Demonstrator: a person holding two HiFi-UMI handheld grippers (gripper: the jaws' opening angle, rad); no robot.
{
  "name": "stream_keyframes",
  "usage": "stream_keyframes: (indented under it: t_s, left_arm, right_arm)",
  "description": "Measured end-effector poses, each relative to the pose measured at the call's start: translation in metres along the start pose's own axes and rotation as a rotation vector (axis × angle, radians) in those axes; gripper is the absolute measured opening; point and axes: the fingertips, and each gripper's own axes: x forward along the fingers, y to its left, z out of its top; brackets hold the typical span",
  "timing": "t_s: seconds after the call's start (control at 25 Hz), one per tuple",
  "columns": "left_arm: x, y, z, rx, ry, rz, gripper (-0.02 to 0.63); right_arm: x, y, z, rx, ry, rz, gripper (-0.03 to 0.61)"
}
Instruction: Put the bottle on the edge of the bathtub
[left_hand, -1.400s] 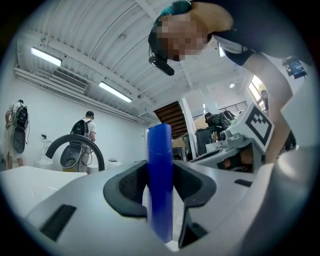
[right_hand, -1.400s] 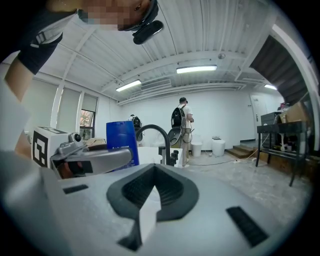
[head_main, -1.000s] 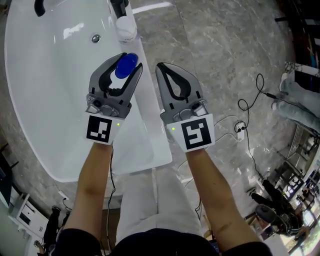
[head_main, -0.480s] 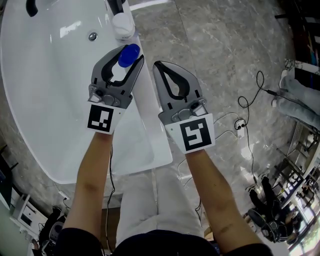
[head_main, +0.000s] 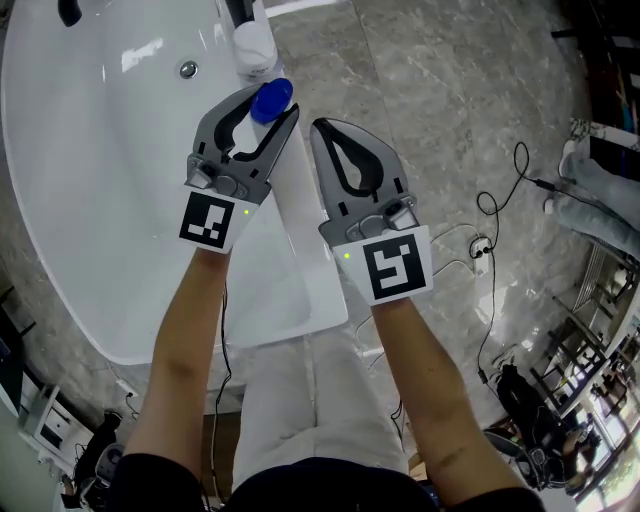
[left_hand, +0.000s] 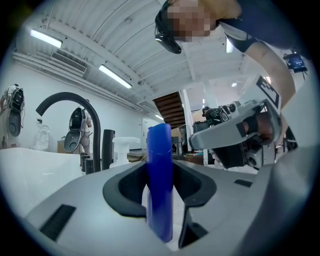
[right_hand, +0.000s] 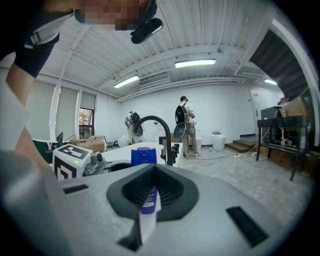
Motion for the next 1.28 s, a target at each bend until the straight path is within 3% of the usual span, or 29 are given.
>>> stream_keyframes:
  t_s: [0.28,0.44,0.8,0.92,1.16,1.28]
  left_arm:
    - [0.0,0.002,-0.006,-0.011,0.053,-0.033,0.168]
    - [-0.001,-0.004,-0.011,-0.049,0.089,-0.059,0.282]
    - [-0.025,-0.005,0.042,-0.077,0.04,-0.029,0.291]
    - [-0.036,-0.006,0.077,-0.032,0.033,0.009,0.238]
    - [-0.07,-0.016,0.151,0.002,0.011,0.093,0.006]
    - [-0.085,-0.025,0.196,0.009,-0.035,0.1,0.003]
  right_arm:
    - [-0.002,0.007,0.009,-0.009,-0.011,0.003,0.0]
    - [-0.008,0.011,0.017,-0.017,-0.014,0.011,0.0]
    - [-0.024,0.016,0.051,-0.053,-0.043,0.018,0.0]
    - [-0.034,0.016,0.077,-0.068,-0.073,0.015,0.0]
    - [-0.071,0.023,0.13,-0.104,-0.108,-0.009,0.0]
    - [-0.091,0.027,0.159,-0.114,-0.138,-0.018,0.0]
